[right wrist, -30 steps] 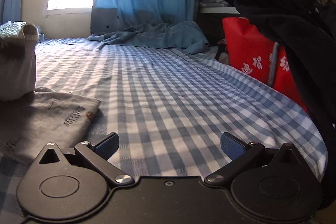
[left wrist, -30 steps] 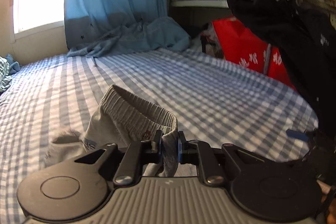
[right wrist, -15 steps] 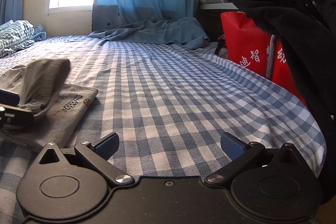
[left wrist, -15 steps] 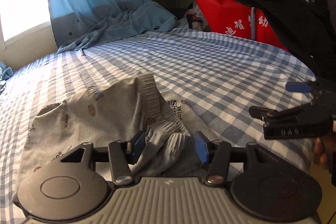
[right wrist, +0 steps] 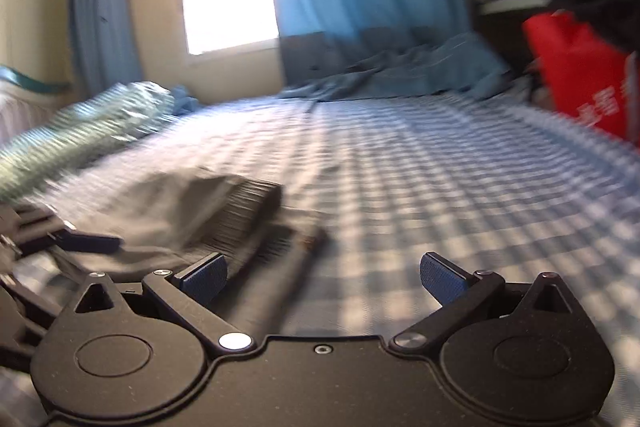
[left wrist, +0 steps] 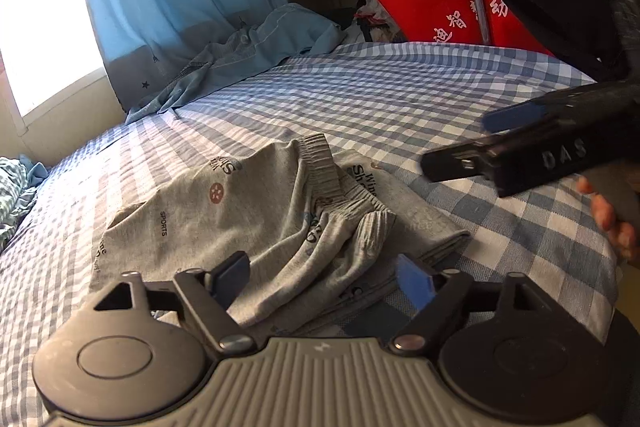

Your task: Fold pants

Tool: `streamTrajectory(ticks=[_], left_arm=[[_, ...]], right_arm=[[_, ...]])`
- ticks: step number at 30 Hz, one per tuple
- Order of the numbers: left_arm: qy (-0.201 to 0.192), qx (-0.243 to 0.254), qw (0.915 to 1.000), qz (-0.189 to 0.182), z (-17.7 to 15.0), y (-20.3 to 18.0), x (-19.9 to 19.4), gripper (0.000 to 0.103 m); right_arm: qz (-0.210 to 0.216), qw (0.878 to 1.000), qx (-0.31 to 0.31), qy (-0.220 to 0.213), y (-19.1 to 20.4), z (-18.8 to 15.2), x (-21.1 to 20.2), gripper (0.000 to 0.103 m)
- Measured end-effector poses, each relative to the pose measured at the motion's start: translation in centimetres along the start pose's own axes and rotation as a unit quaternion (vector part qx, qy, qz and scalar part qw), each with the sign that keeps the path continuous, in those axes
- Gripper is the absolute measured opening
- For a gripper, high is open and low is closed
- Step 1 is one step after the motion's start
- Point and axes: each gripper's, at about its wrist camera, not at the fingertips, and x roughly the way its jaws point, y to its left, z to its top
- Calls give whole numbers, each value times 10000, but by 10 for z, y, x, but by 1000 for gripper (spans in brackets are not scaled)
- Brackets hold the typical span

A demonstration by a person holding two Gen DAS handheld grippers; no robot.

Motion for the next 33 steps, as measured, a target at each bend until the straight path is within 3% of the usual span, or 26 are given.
streamTrajectory(ticks=[3,8,10,14,16,19,21,22,24,25,27,30,33], left_arm=[[-1,-7,10000,48,2,-3,3,88],[-43,-80,9999,-66,7,-2,4,87],[0,-173,9996,-235,9,1,6,82],[142,-302,9986,-405,10,6,11,67],[182,-353,9984,-405,10,9,13,65],[217,-470,9980,-374,9,11,14,60],[232,-525,9976,-392,10,13,14,54],[240,-538,9975,-394,10,14,14,52],[251,-583,9971,-415,11,15,13,41],[254,-614,9969,-425,11,15,13,39],[275,-660,9963,-474,12,16,12,21],[212,-667,9965,-460,13,15,9,13],[168,-637,9969,-441,14,14,5,10]], right_arm=[[840,9951,445,266,-5,17,27,102],[1519,9816,1022,537,-4,41,62,102],[1821,9732,1266,601,-8,48,75,102],[1907,9600,1825,936,-16,50,104,101],[1967,9540,2029,1001,-20,49,112,94],[1792,9508,2321,998,-25,47,116,72],[1672,9524,2351,982,-26,45,115,50],[1588,9542,2338,984,-26,45,115,45],[1498,9559,2322,993,-27,43,114,29],[1502,9554,2339,995,-27,40,113,25],[1488,9562,2336,949,-27,39,110,13],[1453,9574,2336,877,-28,36,104,10],[1465,9570,2376,790,-29,36,99,8]])
